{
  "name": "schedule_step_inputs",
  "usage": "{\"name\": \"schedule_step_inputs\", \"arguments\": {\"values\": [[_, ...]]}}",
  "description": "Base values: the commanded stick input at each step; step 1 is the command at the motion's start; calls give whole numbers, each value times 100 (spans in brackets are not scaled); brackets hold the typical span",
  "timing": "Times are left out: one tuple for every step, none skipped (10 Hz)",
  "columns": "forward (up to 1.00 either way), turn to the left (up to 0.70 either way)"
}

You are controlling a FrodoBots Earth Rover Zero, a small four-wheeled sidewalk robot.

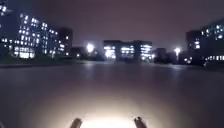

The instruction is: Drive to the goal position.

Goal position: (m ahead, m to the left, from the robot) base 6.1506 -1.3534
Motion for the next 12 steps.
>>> {"name": "schedule_step_inputs", "arguments": {"values": [[100, 0], [100, 0], [100, 0], [100, 0], [100, 0], [100, 0], [100, 0], [100, 0], [100, 0], [100, 0], [100, -40], [100, -40]]}}
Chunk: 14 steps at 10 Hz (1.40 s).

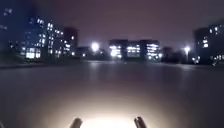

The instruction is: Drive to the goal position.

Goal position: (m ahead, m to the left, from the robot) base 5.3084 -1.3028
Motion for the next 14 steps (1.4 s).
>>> {"name": "schedule_step_inputs", "arguments": {"values": [[100, -40], [100, -40], [100, -40], [100, -40], [100, -40], [100, -40], [100, -40], [100, -40], [100, -40], [100, -40], [100, -31], [100, 0], [100, 0], [100, 0]]}}
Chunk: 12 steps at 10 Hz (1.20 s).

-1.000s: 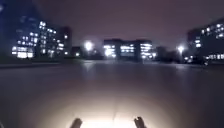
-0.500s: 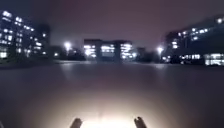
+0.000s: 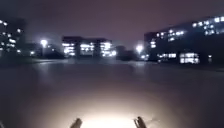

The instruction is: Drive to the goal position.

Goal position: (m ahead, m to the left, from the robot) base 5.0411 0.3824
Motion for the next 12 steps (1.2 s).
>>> {"name": "schedule_step_inputs", "arguments": {"values": [[100, 0], [100, 0], [100, 0], [100, 0], [100, 0], [100, 0], [100, 0], [100, 0], [100, 0], [100, 0], [100, 0], [100, 0]]}}
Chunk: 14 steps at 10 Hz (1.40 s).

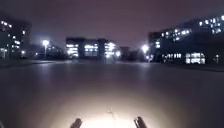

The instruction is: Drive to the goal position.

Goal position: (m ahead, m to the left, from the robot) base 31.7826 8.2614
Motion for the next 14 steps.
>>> {"name": "schedule_step_inputs", "arguments": {"values": [[100, 0], [100, 0], [100, 0], [100, 0], [100, 0], [100, 0], [100, 0], [100, 0], [100, 0], [100, 0], [100, 0], [100, 0], [100, 0], [100, 0]]}}
